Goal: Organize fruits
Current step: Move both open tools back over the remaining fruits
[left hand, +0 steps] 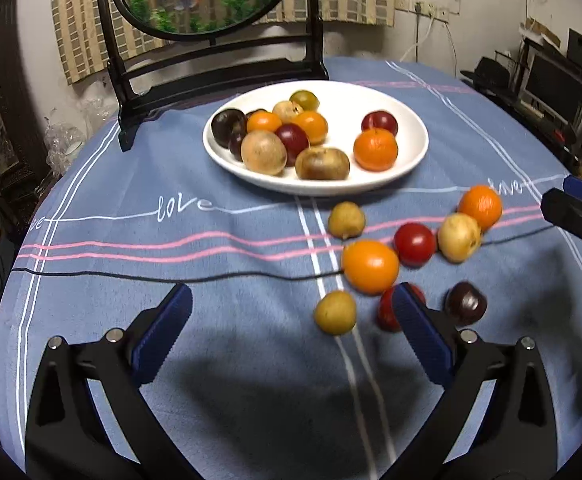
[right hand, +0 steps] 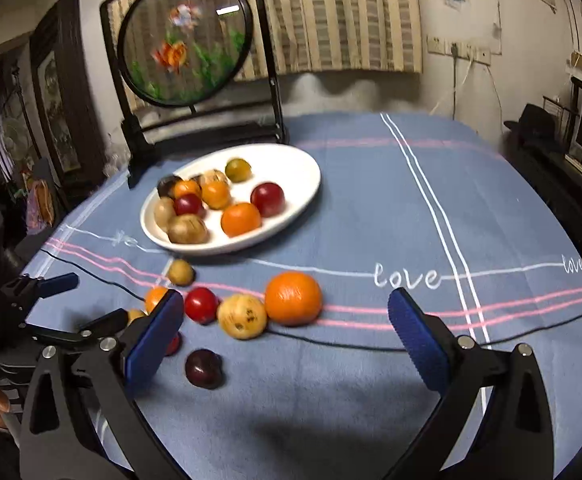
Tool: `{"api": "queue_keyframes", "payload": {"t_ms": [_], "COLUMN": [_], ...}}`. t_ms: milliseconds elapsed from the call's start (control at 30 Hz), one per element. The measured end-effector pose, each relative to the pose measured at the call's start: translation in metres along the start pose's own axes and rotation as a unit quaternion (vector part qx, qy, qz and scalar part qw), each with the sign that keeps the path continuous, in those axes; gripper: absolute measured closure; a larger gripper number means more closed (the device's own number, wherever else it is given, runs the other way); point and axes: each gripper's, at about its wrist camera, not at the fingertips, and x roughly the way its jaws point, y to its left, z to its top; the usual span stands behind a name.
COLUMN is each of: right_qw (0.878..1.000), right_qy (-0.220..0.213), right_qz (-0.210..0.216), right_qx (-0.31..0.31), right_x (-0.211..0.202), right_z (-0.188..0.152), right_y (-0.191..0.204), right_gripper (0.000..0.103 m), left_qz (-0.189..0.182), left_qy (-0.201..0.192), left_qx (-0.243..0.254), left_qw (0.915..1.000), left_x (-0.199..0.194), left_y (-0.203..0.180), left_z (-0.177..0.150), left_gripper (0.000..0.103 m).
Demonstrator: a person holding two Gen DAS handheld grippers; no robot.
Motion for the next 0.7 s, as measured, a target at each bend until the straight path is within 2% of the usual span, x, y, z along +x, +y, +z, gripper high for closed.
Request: {"api": "queue_keyframes", "payload": {"t_ms": [67, 467, 700], "right_qw": [1.0, 0.999, 0.998], "right_qy": [0.01, 0.052, 0.063], "right_qz": [-0.015, 0.004, 0.001], "right_qx": [0.001, -0.01, -0.024], "right_x": [0.003, 0.017, 0.02], "right_z": [-0.002, -0.016, -0.019], "right_y": [-0.001, 0.006, 0.014], "right_gripper": [0.001, 0.001, 0.001], "left_qz": [0.008, -0.001, 0.012], "left_qy": [0.002, 0.048, 0.062], "left_qx": [0.005, 0.013, 0.028], "left_qw": [1.0, 0.9988, 0.9976], "left_x": [0.002, 0.022, 0.032], "left_y": [0.003, 0.003, -0.009], "left_z": [-0.002, -0.008, -0.004], "left_gripper": [0.002, 0.002, 0.002]}}
